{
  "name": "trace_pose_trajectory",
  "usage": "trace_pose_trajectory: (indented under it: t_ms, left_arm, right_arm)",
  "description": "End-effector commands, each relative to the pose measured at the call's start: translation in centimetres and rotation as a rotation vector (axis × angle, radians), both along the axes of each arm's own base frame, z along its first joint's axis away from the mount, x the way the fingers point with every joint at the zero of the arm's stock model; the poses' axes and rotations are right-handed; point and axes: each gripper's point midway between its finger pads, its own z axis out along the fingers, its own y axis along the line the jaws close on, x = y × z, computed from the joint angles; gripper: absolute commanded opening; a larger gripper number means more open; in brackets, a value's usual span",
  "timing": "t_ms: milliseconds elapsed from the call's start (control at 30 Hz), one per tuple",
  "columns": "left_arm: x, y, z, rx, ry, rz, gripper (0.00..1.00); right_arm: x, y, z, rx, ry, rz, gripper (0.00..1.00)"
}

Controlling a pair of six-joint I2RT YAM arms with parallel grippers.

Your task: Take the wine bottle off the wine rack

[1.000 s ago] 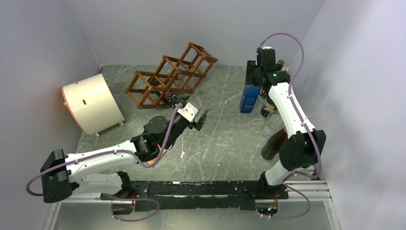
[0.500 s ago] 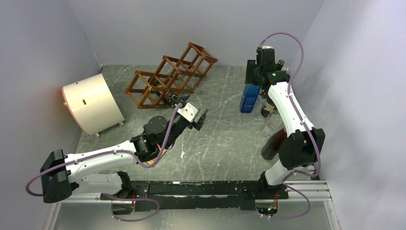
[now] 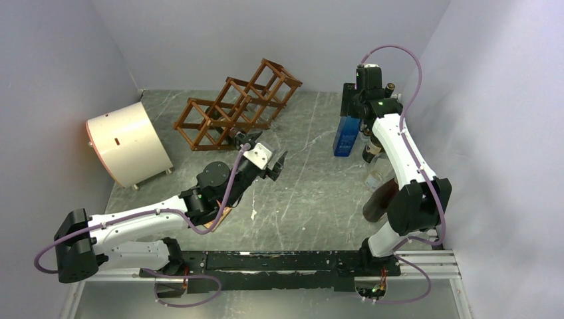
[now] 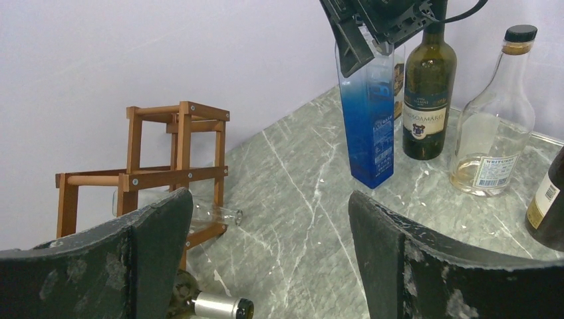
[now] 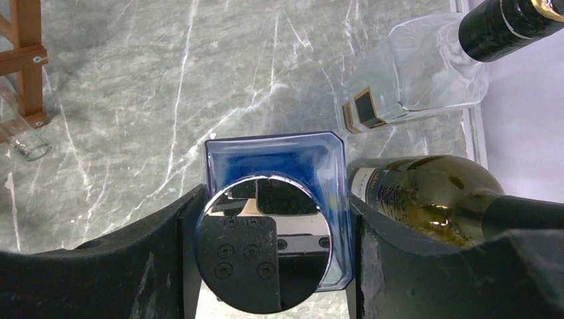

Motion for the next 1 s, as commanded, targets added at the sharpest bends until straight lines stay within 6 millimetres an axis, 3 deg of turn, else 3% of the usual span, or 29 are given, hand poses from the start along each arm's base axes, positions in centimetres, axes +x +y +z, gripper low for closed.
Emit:
trace_pose_trajectory:
  t_ms: [0,300,533,633,733,867,967]
  left_arm:
    - [0.0,0.6,1.2,-0.051,-0.017,0.007,0.90]
    - [0.1,0.5,1.2,-0.052,-0.014,0.003,0.90]
    - [0.4,1.3,1.7,-0.077,-0.015,0.031,0.90]
    - [1.1,3.2,2.8,-0.173,0.007,0.073,0.91]
    - [2.6,6.1,3.8,-0.283,0.031,0.136,0.92]
    - [5.3,10.1,3.9,-0.381,0.064,0.255,0.93]
    - [6.9,12.7,3.5,-0.412,0.089,0.354,0.93]
  right_arm:
    - [1.1,-0.1,5.1,0.036,-0.156,-0.015,0.65]
    - [0.2,-0.4,7.0,0.035,-0.179,-0.018,0.89]
    - [-2.2,-0.2,12.5,0.089,-0.278,-0.008,0.93]
    - [-4.0,1.4,15.2,0.179,-0.362,0.056,0.94]
    - [-5.7,2.9,16.5,0.252,-0.411,0.104,0.95]
    - [-7.4,5.7,16.6,0.327,-0.417,0.191,0.95]
    - [-8.4,9.5,16.5,0.330,-0.417,0.275,0.96]
